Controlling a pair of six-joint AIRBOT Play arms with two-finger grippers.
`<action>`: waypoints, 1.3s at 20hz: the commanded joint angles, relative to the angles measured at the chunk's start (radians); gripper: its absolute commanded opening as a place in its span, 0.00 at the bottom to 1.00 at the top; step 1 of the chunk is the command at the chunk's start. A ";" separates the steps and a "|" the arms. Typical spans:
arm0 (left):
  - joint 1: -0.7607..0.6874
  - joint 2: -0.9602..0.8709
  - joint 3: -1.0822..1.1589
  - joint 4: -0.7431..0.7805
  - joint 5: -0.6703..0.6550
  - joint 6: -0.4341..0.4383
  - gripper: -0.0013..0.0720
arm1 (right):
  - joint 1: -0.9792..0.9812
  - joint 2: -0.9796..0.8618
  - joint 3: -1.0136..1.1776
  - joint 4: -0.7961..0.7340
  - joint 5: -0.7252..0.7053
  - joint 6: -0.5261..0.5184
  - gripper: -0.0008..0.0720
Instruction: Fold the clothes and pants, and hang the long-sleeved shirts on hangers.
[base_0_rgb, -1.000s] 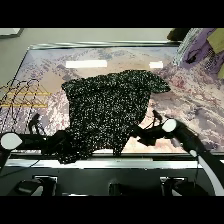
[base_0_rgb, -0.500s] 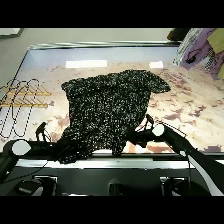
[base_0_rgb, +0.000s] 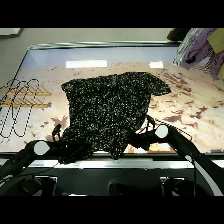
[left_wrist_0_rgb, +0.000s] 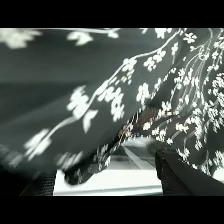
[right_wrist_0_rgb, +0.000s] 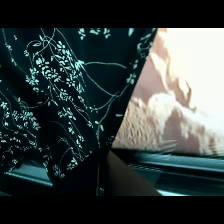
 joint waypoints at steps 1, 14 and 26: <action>-0.062 -0.101 0.000 -0.047 0.092 -0.011 0.53 | 0.001 0.057 0.000 -0.038 0.058 0.029 0.05; -0.212 0.367 0.137 0.085 -0.486 -0.093 0.05 | 0.001 0.772 0.013 -0.229 0.763 0.429 0.05; -0.006 -0.225 0.594 0.017 -0.330 0.067 0.05 | -0.244 0.241 0.211 -0.276 0.233 0.479 0.05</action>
